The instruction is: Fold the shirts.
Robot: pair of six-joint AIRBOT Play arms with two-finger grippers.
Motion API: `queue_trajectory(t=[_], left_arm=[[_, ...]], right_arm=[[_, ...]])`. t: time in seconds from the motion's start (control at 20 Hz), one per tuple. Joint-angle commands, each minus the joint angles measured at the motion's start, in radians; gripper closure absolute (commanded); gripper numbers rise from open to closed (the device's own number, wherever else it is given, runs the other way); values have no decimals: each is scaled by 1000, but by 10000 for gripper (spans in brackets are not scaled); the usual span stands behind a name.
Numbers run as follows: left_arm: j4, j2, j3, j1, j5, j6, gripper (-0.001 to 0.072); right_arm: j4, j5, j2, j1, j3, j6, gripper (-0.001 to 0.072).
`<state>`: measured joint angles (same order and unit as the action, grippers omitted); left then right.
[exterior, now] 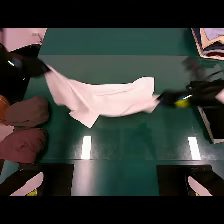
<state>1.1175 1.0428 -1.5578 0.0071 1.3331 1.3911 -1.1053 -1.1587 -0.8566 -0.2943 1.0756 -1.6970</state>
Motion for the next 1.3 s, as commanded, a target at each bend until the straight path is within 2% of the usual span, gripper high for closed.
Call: queue_trajectory(t=[0.0,0.15,0.4,0.6,0.75,0.95,1.1,1.25], left_arm=[[0,-1,-364,0,94,38,682],[-2,-19,-623,0,93,54,682],[58,-216,-638,0,-93,106,683],[133,-300,-638,0,-163,124,684],[175,-264,-614,0,-112,130,684],[190,-152,-343,0,-33,150,683],[166,8,-136,0,-26,150,683],[120,222,-38,0,-48,137,682]], right_arm=[[-48,-131,127,254,283,72,696],[-45,-227,148,439,515,116,696],[-47,-417,44,658,892,162,697],[-39,-470,-60,669,1095,161,697],[-38,-499,-92,664,1050,159,698],[-92,-508,-173,536,856,155,698],[-263,-518,-326,384,760,145,698],[-310,-516,-524,301,705,145,698]])
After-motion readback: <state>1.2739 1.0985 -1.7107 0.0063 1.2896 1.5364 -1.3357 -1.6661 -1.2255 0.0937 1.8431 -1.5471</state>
